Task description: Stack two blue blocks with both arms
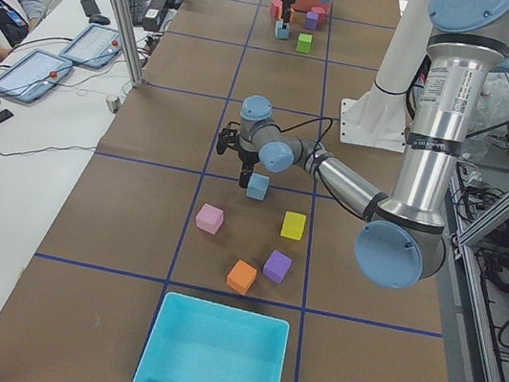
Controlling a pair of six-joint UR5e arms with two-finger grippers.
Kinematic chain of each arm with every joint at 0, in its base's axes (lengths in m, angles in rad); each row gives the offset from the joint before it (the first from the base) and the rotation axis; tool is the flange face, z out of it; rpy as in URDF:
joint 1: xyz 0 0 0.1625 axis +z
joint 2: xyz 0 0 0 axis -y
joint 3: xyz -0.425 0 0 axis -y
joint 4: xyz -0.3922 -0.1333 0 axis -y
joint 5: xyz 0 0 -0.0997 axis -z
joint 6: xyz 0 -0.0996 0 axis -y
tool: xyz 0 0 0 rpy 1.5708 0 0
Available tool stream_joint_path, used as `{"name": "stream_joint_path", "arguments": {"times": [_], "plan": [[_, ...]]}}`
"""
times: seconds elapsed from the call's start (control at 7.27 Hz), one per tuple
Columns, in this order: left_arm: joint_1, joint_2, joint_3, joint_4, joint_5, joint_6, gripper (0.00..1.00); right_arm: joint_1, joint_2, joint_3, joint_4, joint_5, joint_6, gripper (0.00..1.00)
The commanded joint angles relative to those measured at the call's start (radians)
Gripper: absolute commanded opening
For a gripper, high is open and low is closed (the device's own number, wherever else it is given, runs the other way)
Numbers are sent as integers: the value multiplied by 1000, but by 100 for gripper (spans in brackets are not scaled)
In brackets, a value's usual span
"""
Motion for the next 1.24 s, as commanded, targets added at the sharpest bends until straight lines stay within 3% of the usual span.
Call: {"name": "stream_joint_path", "arguments": {"times": [0.0,0.41,0.83,1.1], "plan": [[0,0,2,0,-1,0,98,-22,4,-7,-1,-16,1,100],[2,17,3,-18,-1,0,98,-38,20,-42,1,-34,-12,98],[17,43,6,-58,3,2,98,-38,22,-44,1,-34,-12,85],[35,43,0,-58,8,-12,98,-38,22,-42,3,-34,-10,83]]}}
